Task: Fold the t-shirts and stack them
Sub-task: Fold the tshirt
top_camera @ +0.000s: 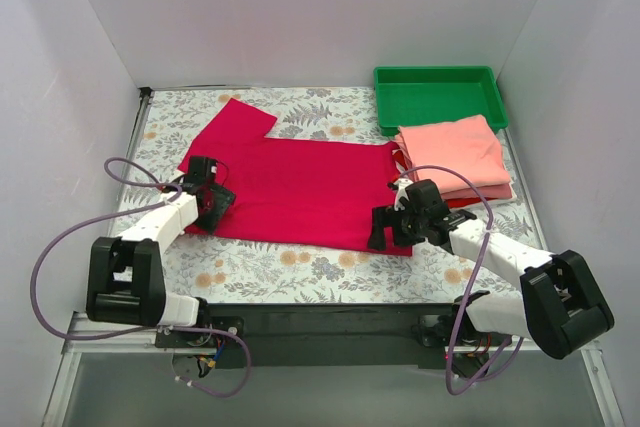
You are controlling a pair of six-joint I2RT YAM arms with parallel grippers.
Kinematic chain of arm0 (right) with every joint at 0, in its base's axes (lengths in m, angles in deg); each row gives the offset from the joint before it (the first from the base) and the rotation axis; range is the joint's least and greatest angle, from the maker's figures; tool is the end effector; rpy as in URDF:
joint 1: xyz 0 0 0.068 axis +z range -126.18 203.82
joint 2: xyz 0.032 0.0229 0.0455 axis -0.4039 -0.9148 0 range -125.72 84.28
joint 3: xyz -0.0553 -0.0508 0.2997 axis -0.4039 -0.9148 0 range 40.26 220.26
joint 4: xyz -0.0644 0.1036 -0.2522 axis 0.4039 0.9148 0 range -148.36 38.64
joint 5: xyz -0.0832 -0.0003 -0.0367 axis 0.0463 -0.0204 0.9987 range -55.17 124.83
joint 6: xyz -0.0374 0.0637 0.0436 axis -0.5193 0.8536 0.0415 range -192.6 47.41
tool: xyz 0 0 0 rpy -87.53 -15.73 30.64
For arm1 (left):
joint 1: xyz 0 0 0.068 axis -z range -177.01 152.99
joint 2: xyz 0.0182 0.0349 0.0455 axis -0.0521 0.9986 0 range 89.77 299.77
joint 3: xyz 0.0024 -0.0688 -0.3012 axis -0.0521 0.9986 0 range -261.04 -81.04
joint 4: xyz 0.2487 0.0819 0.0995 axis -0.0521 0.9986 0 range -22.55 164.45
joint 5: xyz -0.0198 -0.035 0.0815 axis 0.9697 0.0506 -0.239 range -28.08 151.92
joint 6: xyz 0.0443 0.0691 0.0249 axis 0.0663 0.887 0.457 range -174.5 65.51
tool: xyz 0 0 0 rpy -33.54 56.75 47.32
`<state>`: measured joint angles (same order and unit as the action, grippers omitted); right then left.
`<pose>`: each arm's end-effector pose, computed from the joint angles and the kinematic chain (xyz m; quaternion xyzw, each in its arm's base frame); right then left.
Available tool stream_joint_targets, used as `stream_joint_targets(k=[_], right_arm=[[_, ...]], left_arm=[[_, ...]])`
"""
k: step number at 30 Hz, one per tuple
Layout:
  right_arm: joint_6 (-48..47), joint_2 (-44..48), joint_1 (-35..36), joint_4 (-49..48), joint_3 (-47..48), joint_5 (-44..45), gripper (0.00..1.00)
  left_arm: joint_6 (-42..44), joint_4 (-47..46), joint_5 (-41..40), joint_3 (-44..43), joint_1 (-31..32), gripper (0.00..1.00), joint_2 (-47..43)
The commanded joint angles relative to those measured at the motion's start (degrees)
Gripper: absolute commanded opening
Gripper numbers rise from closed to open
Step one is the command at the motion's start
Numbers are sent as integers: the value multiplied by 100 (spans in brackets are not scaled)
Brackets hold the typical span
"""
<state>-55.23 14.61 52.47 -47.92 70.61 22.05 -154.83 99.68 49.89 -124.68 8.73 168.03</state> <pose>0.2147 0.1362 0.1617 -0.1298 0.9249 0.2298 0.2738 0.2690 -0.0113 0.1713 -0.7302 0.6454 -0.0977 0.2020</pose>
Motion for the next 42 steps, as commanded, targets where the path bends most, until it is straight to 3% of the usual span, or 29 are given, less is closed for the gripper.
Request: stream_joint_targets(k=[1,20,29,42], right_arm=[[-128,-187,27,257,182,144,98],[-67,-196,27,283,235,241,98],[-67,-214,19,327,261,249,98],[-102,-293,27,407,305,302,98]], left_arm=[[67,-296,-46,-189,6,63,128],[-294,-419,-300,-646,6,38,980],[-338,-226,-370,-892,6,11,928],[154,-190,-143,-1542,-354,10,1376]])
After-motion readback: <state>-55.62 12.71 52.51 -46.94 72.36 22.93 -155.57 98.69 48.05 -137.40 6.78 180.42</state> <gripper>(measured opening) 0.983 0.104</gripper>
